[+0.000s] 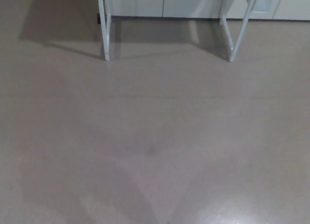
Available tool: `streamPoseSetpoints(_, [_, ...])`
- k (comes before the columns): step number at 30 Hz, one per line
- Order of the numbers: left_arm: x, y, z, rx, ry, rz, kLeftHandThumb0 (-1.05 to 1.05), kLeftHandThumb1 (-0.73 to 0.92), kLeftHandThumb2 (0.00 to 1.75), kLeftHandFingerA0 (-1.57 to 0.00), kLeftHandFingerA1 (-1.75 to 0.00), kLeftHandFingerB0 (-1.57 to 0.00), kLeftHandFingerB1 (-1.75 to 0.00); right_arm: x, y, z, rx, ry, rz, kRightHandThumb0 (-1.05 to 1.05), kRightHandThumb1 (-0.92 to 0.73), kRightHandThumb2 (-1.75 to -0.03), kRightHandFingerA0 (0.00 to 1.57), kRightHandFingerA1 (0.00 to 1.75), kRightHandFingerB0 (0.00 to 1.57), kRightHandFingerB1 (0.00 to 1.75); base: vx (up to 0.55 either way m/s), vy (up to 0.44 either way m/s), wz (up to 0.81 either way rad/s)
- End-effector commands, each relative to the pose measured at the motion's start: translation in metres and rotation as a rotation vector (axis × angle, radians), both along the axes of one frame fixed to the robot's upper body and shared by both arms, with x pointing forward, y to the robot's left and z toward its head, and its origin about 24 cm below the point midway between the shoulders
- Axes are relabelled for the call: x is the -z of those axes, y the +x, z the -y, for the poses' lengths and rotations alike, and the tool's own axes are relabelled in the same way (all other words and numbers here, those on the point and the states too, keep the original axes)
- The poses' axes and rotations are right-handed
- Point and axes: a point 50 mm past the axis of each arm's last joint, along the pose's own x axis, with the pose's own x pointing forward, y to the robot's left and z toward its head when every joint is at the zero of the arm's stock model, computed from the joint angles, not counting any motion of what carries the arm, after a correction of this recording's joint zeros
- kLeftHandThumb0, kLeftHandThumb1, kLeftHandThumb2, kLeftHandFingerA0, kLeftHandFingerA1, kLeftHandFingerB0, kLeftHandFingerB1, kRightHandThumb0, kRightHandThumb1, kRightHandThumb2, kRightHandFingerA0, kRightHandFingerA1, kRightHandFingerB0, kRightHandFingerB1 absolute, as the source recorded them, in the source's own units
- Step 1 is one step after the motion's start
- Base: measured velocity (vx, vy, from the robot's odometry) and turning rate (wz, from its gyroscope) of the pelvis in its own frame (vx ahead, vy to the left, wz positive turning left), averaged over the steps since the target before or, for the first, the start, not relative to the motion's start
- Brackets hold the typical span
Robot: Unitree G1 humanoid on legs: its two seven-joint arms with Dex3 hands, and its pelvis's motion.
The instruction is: The robot walks towards a file tray kept in the middle of a desk and uses its right hand to grab a tray and pulls it out towards itself
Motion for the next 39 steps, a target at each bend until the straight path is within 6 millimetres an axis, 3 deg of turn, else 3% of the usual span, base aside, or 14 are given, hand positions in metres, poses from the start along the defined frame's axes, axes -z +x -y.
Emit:
streamPoseSetpoints(1, [-0.001,0.000,0.005,0.030,0.010,0.039,-0.33,0.60,0.58,-0.49,-0.42,-0.29,-0.34,-0.002,0.000,0.006,-0.017,-0.037,0.007,-0.26,-0.35,-0.83,0.38,0.66,0.14,0.54,0.24,0.125,0.04])
streamPoseSetpoints(6, [0.010,0.001,0.028,-0.070,-0.028,0.083,-0.31,0.61,0.58,-0.46,-0.41,-0.34,-0.34,0.006,-0.012,0.003,-0.005,-0.028,-0.030,-0.21,-0.36,-0.83,0.39,0.66,0.15,0.54,0.26,0.020,0.12])
streamPoseSetpoints(8, [0.014,0.001,0.040,-0.072,-0.010,0.088,-0.32,0.61,0.59,-0.54,-0.50,-0.35,-0.36,0.006,-0.016,0.000,-0.001,-0.032,-0.035,-0.21,-0.36,-0.84,0.39,0.67,0.15,0.54,0.25,-0.064,0.15])
streamPoseSetpoints(9, [0.016,0.000,0.045,-0.083,-0.019,0.087,-0.39,0.50,0.74,-0.52,-0.58,-0.31,-0.45,0.006,-0.019,-0.002,-0.005,-0.025,-0.043,-0.21,-0.37,-0.84,0.37,0.66,0.14,0.54,0.29,-0.118,0.15])
streamPoseSetpoints(10, [0.019,0.000,0.051,-0.103,-0.032,0.088,-0.31,0.61,0.58,-0.57,-0.55,-0.35,-0.36,0.009,-0.021,-0.002,0.004,-0.012,-0.049,-0.20,-0.36,-0.84,0.38,0.66,0.14,0.53,0.34,-0.166,0.15])
streamPoseSetpoints(12, [0.023,-0.002,0.058,-0.122,-0.036,0.085,-0.30,0.61,0.58,-0.54,-0.49,-0.34,-0.36,0.013,-0.025,-0.001,0.029,0.000,-0.057,-0.18,-0.37,-0.84,0.38,0.66,0.14,0.54,0.39,-0.260,-0.27])
streamPoseSetpoints(13, [0.026,-0.002,0.062,-0.139,-0.043,0.079,-0.29,0.62,0.59,-0.54,-0.56,-0.34,-0.35,0.013,-0.026,-0.002,0.024,-0.003,-0.055,-0.19,-0.37,-0.84,0.39,0.67,0.14,0.54,0.36,-0.314,0.74])
streamPoseSetpoints(14, [0.028,-0.004,0.066,-0.154,-0.046,0.079,-0.29,0.60,0.58,-0.57,-0.78,-0.35,-0.36,0.013,-0.027,-0.003,0.009,-0.014,-0.056,-0.21,-0.37,-0.84,0.39,0.67,0.14,0.54,0.35,-0.299,0.65])
streamPoseSetpoints(16, [0.029,-0.005,0.068,-0.171,-0.051,0.081,-0.29,0.60,0.58,-0.57,-0.78,-0.35,-0.36,0.014,-0.029,-0.004,0.007,-0.011,-0.056,-0.19,-0.37,-0.84,0.37,0.66,0.14,0.54,0.30,-0.130,0.14])
streamPoseSetpoints(17, [0.031,-0.006,0.069,-0.152,-0.047,0.064,-0.34,0.61,0.58,-0.44,-0.43,-0.34,-0.35,0.017,-0.028,-0.003,0.014,-0.013,-0.068,-0.22,-0.35,-0.83,0.39,0.67,0.13,0.53,0.35,-0.065,0.06])
streamPoseSetpoints(18, [0.031,-0.005,0.069,-0.143,-0.049,0.065,-0.35,0.62,0.58,-0.42,-0.40,-0.32,-0.34,0.017,-0.027,-0.003,0.017,-0.013,-0.062,-0.22,-0.35,-0.83,0.40,0.67,0.14,0.54,0.35,-0.054,-0.07])
streamPoseSetpoints(29, [0.016,0.009,0.050,0.002,0.040,0.101,-0.39,0.62,0.59,-0.46,-0.41,-0.35,-0.35,0.016,-0.011,-0.017,0.009,-0.019,-0.005,-0.22,-0.34,-0.82,0.44,0.69,0.18,0.56,0.44,0.122,-0.18])
streamPoseSetpoints(34, [0.028,0.027,0.082,-0.050,-0.048,0.123,-0.32,0.60,0.58,-0.46,-0.40,-0.36,-0.34,0.000,0.014,0.014,0.006,-0.080,0.036,-0.20,-0.34,-0.82,0.47,0.69,0.18,0.55,0.41,0.097,-0.10])
streamPoseSetpoints(39, [0.025,0.028,0.085,-0.038,-0.042,0.140,-0.33,0.60,0.58,-0.46,-0.40,-0.34,-0.34,-0.012,0.027,0.013,-0.035,-0.092,0.079,-0.18,-0.35,-0.83,0.45,0.70,0.20,0.57,0.38,-0.032,0.15])
